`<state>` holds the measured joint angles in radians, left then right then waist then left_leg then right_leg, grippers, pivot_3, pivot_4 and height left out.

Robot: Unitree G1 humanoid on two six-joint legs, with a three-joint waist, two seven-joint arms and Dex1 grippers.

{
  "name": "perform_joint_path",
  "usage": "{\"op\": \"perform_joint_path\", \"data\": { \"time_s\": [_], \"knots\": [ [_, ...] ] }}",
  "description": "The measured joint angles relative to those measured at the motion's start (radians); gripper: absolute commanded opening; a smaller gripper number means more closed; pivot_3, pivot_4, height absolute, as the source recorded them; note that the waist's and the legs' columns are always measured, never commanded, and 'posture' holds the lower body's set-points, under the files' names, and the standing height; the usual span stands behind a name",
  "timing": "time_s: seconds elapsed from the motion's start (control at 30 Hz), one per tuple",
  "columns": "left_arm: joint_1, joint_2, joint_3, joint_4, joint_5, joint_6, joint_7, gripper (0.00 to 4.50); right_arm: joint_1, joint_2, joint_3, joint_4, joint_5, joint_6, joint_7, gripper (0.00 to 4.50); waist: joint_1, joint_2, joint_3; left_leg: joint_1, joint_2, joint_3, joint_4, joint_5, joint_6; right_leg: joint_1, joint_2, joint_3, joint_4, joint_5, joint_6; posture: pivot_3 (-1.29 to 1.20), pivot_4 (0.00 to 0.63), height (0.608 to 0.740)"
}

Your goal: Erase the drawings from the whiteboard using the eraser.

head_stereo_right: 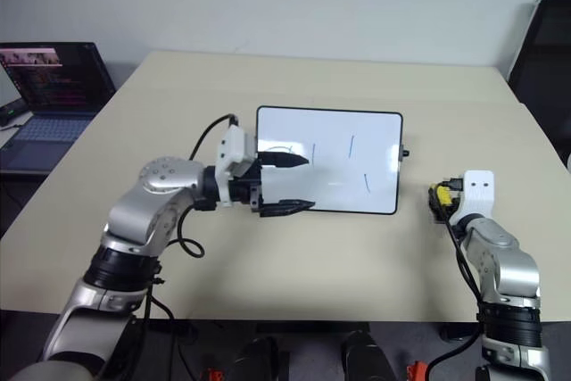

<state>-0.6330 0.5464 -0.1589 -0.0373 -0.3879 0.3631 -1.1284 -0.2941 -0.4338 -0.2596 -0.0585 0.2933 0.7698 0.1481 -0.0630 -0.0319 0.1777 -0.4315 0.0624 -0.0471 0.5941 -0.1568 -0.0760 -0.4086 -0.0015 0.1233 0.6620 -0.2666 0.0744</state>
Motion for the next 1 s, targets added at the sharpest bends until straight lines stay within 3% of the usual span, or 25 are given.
{"op": "perform_joint_path", "data": {
  "time_s": [0.1,0.17,0.43,0.67,0.87,1.0],
  "knots": [
    [0.017,0.000,0.000,0.000,0.002,0.000,0.000,4.50,-0.003,0.004,0.010,0.007,-0.005,0.001,0.004,1.37,0.000,0.000,0.000,0.000,0.000,0.000,0.000,0.000,0.000,0.000,0.000,0.000,0.000,0.000,0.000,0.00,0.150,0.740],
    [0.026,0.001,0.000,0.000,0.003,0.000,0.000,4.50,-0.007,0.004,0.011,0.007,-0.006,0.002,0.004,1.10,0.000,0.000,0.000,0.000,0.000,0.000,0.000,0.000,0.000,0.000,0.000,0.000,0.000,0.000,0.000,0.00,0.150,0.740],
    [0.074,0.012,0.005,-0.023,0.004,0.027,0.020,4.50,0.007,0.006,0.017,-0.023,-0.007,0.003,0.004,1.10,0.000,0.000,0.000,0.000,0.000,0.000,0.000,0.000,0.000,0.000,0.000,0.000,0.001,0.000,0.000,0.00,0.150,0.740],
    [0.236,0.082,0.094,-0.178,-0.052,0.161,0.100,4.50,0.154,-0.034,0.038,-0.310,0.007,0.004,0.088,1.10,0.000,0.000,0.000,0.000,0.001,0.000,-0.001,0.000,0.000,-0.001,0.000,0.000,0.000,-0.003,-0.003,0.00,0.150,0.740],
    [0.265,0.085,0.140,-0.206,-0.050,0.182,0.201,4.50,0.206,-0.057,0.129,-0.508,0.043,0.029,0.167,1.10,0.001,0.000,0.000,0.000,0.000,0.000,0.003,0.000,0.000,0.000,0.000,0.000,0.001,-0.002,-0.005,0.00,0.150,0.740],
    [0.262,0.081,0.143,-0.205,-0.041,0.175,0.223,4.50,0.126,-0.073,0.236,-0.527,0.027,0.063,0.178,1.10,-0.001,0.000,0.000,0.000,0.000,0.000,0.006,0.000,0.000,0.001,0.000,0.001,0.001,-0.002,-0.005,0.00,0.150,0.740]
  ]
}}
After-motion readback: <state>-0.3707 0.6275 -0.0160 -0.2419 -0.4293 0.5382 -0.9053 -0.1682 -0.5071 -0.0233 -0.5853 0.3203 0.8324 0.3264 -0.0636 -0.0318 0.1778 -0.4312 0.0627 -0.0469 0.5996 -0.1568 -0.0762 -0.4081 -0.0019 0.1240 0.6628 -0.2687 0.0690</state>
